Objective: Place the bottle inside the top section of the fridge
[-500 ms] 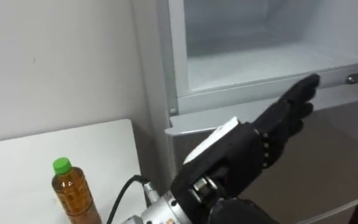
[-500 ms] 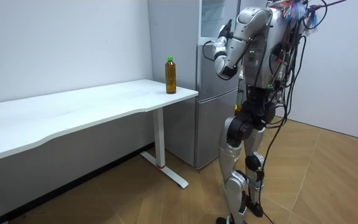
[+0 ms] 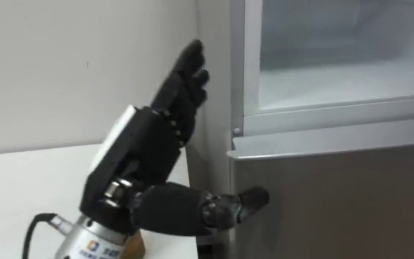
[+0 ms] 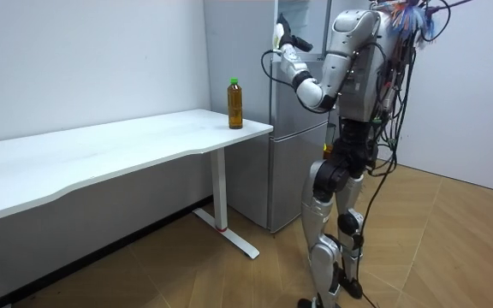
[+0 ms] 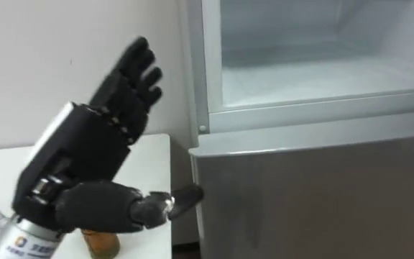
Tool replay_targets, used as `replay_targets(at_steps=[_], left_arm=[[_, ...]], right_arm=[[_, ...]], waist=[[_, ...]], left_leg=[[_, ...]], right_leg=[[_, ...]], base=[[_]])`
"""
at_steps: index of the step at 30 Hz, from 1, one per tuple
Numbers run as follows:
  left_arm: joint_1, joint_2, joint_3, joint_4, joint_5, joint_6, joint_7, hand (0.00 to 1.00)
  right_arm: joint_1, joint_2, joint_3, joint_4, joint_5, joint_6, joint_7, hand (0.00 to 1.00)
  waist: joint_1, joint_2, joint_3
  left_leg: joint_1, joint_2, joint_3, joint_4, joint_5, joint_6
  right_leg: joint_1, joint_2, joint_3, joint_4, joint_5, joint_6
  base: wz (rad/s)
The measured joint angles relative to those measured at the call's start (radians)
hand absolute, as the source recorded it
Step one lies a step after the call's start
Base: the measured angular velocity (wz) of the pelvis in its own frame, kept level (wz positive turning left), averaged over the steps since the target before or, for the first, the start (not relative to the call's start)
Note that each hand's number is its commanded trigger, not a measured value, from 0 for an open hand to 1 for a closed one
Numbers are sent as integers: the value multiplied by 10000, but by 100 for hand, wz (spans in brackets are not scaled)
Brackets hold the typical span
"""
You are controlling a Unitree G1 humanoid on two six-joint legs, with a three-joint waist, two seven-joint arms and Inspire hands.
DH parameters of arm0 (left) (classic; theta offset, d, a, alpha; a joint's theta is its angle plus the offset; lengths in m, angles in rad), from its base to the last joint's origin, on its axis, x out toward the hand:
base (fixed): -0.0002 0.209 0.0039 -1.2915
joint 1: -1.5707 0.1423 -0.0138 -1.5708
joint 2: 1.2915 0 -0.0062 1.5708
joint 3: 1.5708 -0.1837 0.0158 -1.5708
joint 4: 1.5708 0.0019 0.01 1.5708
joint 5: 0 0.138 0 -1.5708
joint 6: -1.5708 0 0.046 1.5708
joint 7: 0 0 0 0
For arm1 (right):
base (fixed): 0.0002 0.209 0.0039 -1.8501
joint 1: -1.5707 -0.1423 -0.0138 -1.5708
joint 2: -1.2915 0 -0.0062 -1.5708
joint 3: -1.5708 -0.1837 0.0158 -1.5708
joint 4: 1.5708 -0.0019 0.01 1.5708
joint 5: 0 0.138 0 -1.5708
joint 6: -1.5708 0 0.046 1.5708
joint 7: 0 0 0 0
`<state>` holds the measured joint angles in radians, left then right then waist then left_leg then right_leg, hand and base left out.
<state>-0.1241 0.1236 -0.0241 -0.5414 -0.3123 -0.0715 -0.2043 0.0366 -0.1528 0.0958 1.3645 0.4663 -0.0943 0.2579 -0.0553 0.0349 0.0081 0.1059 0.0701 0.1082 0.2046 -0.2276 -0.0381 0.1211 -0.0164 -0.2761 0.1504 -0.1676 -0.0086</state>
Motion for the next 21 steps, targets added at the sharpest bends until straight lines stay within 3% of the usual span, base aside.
replay_targets(at_steps=[2, 6, 11, 13, 18, 21], left_arm=[[204, 15, 507, -244, 4, -212, 82, 0], [664, 15, 1527, -462, 16, -830, 778, 0], [980, 17, 2723, -673, 135, -1025, 1696, 0], [1225, 22, 3174, -639, 405, -1110, 2106, 0], [2846, -100, 3907, 73, 734, -1259, 3320, 0], [3464, -161, 4149, 927, 767, -1250, 3737, 0]], right_arm=[[127, 38, -30, 4, 12, -59, 60, 0], [454, 46, -379, 1, 78, -260, 72, 0], [742, 67, -784, -68, 137, -272, 167, 0], [857, 73, -813, -110, 170, -273, 153, 0], [1098, 183, -1329, -410, 39, -357, 74, 0], [1223, 208, -1576, -454, -11, -351, 59, 0]], waist=[[130, -80, 26], [505, -58, -67], [885, 20, -106], [918, 16, -87], [921, 45, -68], [926, 87, -53]], left_leg=[[84, -25, -20, -9, 0, -1], [137, -101, -147, 30, 0, 0], [104, -136, -292, 15, 1, 1], [115, -140, -317, 5, 1, 0], [99, -164, -399, 11, -1, -1], [111, -169, -464, 9, -1, -1]], right_leg=[[93, -20, 4, 7, -92, 2], [152, -86, -33, 36, -205, 48], [231, -116, -174, 21, -213, 61], [253, -123, -257, 25, -213, 61], [262, -142, -408, 0, -288, 71], [316, -147, -493, -4, -304, 63]], base=[[8], [11], [9], [8], [8], [8]])
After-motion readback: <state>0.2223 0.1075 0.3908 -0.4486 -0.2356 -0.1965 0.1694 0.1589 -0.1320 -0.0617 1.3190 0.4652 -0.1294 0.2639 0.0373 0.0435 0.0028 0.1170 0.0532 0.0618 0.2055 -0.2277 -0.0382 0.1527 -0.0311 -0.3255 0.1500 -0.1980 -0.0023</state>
